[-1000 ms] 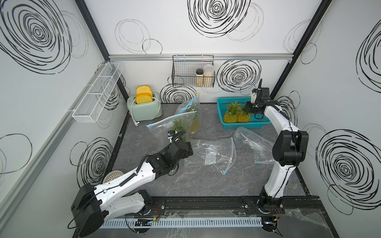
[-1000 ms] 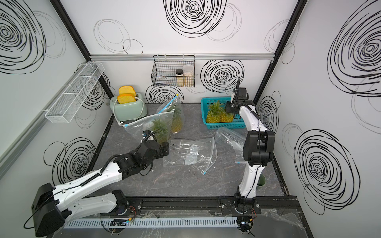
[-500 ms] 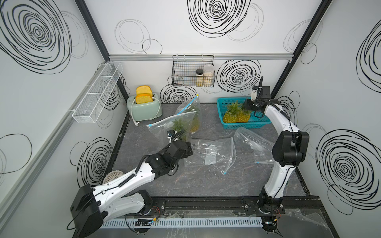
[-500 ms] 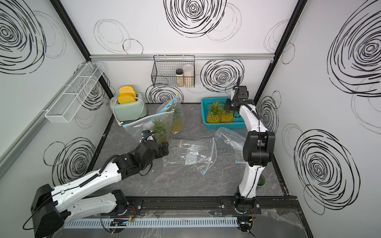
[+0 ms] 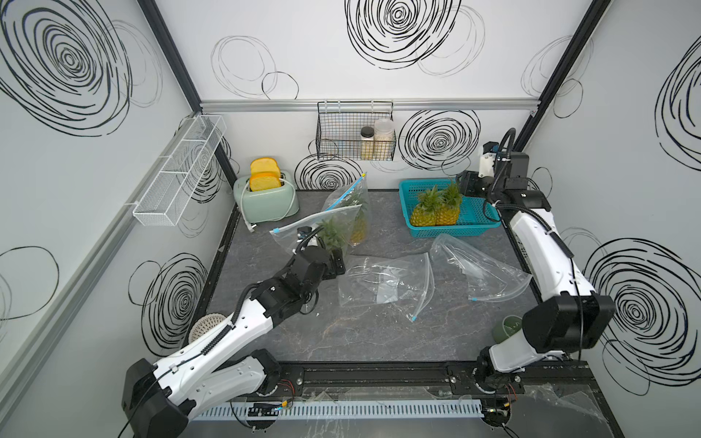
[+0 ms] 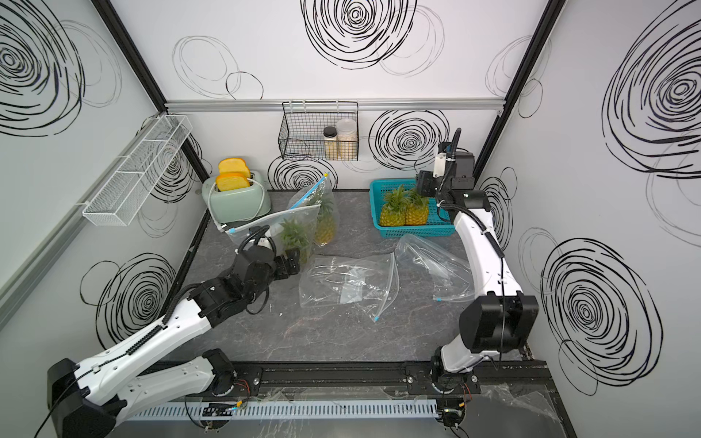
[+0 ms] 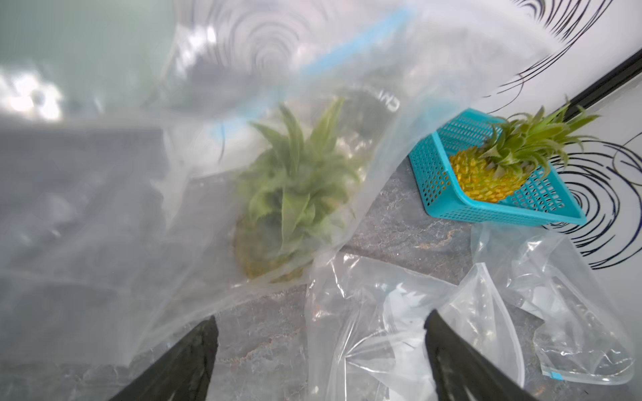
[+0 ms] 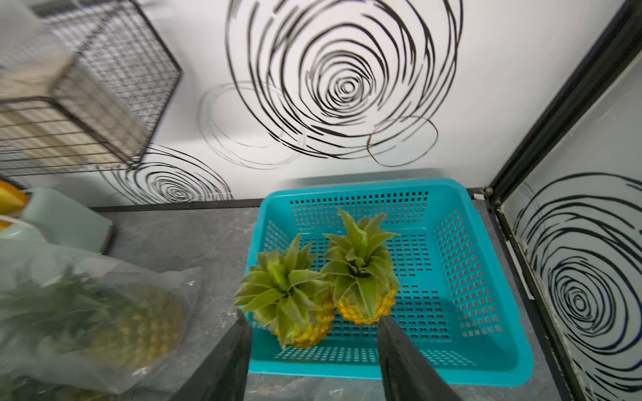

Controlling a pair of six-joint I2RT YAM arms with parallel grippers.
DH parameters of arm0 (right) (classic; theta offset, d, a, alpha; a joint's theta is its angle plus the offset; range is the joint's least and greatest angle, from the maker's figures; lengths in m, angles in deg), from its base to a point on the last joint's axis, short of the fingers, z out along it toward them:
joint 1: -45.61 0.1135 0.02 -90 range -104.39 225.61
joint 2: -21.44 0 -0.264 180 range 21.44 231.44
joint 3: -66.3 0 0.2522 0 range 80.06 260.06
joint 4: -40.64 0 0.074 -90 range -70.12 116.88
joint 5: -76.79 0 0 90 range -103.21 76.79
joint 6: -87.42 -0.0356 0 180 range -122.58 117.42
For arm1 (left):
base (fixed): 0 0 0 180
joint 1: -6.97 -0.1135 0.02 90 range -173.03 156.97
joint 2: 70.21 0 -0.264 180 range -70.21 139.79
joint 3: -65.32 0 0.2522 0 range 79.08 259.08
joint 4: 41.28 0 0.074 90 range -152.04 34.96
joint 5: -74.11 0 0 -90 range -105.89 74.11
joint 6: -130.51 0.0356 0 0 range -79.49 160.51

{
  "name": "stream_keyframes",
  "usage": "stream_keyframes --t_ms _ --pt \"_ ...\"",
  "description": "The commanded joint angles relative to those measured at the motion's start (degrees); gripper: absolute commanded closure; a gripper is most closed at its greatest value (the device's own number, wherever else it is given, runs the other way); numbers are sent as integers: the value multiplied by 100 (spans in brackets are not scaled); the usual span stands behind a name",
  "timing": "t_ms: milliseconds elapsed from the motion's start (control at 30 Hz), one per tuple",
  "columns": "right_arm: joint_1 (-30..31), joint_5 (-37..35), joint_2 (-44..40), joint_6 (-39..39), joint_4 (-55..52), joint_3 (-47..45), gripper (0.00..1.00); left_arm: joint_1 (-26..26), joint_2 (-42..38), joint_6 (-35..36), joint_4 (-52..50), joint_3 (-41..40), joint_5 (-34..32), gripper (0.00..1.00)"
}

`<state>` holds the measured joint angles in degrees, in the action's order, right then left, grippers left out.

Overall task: Open the zip-top bag and take out the pineapple
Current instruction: Place the pineapple in the basket, then pick up the zipper food storage bag at the center of the board.

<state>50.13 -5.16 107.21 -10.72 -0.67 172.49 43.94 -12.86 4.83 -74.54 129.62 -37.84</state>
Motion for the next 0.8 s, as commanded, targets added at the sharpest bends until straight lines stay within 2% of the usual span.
stream_keyframes --t_ms 0,100,167,300,433,767 --pt "523 208 -421 69 -347 -483 38 -443 99 1070 -23 682 758 4" --pt "959 376 -861 -95 -452 -1076 36 -739 422 1778 -352 1317 1378 4" --pt "1225 445 -1114 -178 -499 -1433 34 -768 684 2216 -699 1799 1531 4" --pt "1706 256 -1494 -319 -623 -2051 29 -761 1018 2972 -1200 2529 1484 4" --pt "1872 205 -1685 -428 -675 -2467 29 -762 1223 3537 -1483 3037 1661 4" --pt "2114 149 -1873 -554 -698 -3138 28 -877 2112 4348 -2549 4027 1426 3"
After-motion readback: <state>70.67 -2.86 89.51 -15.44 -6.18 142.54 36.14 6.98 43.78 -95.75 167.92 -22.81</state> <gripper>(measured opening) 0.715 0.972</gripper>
